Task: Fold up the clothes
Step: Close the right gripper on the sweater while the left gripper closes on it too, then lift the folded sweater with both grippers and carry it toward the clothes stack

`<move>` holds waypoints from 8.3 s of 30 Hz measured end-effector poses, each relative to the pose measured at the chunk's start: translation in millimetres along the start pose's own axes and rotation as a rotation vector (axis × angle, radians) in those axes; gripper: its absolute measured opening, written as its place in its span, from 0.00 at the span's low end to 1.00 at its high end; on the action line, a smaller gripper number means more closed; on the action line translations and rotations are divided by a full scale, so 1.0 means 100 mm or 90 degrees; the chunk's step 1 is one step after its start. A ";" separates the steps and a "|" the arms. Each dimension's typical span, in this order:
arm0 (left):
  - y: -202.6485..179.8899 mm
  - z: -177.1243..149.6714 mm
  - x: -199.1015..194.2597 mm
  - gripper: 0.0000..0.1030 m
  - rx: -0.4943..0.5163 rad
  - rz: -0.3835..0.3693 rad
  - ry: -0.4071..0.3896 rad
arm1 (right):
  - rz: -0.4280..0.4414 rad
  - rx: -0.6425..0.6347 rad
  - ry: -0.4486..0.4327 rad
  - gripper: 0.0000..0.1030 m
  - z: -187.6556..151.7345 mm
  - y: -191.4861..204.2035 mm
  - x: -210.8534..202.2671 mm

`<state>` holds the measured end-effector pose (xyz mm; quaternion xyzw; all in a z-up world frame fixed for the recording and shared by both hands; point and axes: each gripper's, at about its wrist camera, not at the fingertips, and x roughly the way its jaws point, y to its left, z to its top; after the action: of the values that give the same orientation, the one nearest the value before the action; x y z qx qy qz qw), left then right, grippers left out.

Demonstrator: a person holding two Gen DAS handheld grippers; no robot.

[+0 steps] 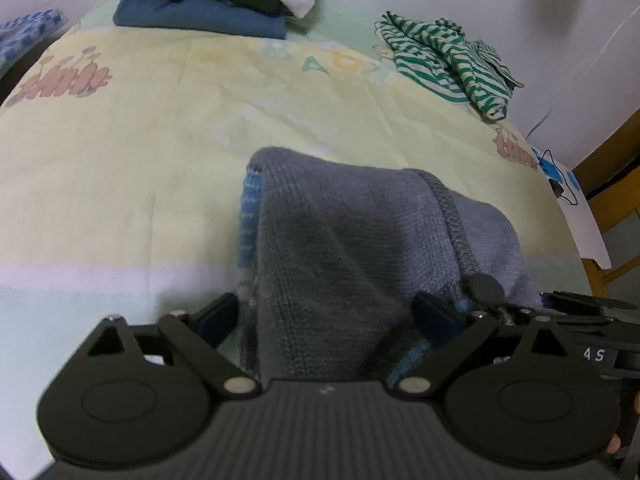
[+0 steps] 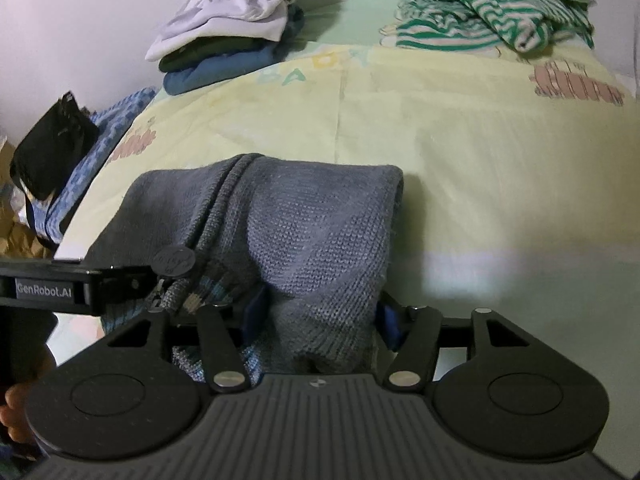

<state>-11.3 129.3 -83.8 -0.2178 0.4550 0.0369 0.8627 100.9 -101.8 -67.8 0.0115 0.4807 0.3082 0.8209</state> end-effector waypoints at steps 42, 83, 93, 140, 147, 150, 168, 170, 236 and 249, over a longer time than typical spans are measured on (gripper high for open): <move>0.04 -0.05 -0.03 0.99 -0.052 0.027 -0.011 | -0.026 0.006 0.001 0.75 0.00 0.00 -0.08; 0.07 -0.06 -0.03 0.99 -0.003 0.002 -0.015 | -0.058 0.063 -0.004 0.81 -0.06 0.03 -0.09; 0.08 -0.05 -0.02 0.99 0.015 -0.008 -0.014 | -0.036 0.076 -0.011 0.65 -0.09 0.04 -0.10; 0.22 0.00 -0.15 0.60 -0.037 -0.053 -0.019 | 0.036 0.054 -0.030 0.42 -0.05 -0.04 -0.20; 0.36 0.18 -0.12 0.91 -0.056 -0.046 -0.008 | 0.051 0.111 -0.044 0.66 0.26 -0.34 -0.12; 0.37 0.25 -0.17 0.98 -0.065 -0.053 -0.031 | 0.079 0.146 -0.046 0.70 0.40 -0.46 -0.06; 0.19 0.10 0.00 0.78 -0.046 -0.064 -0.021 | 0.127 0.089 0.030 0.57 0.28 -0.31 0.17; 0.17 0.05 -0.03 0.73 -0.053 -0.075 -0.026 | 0.147 0.109 0.031 0.50 0.25 -0.34 0.17; 1.01 3.86 -0.30 0.37 0.129 0.081 -0.218 | 0.109 -0.018 -0.211 0.37 3.59 1.38 1.04; 1.38 3.70 -0.13 0.67 0.193 0.137 -0.251 | -0.072 -0.053 -0.247 0.59 3.37 1.21 1.32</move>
<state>230.0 406.8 61.0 -0.0246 0.2994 0.1016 0.9484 355.4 157.9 48.5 0.0096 0.3000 0.2731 0.9140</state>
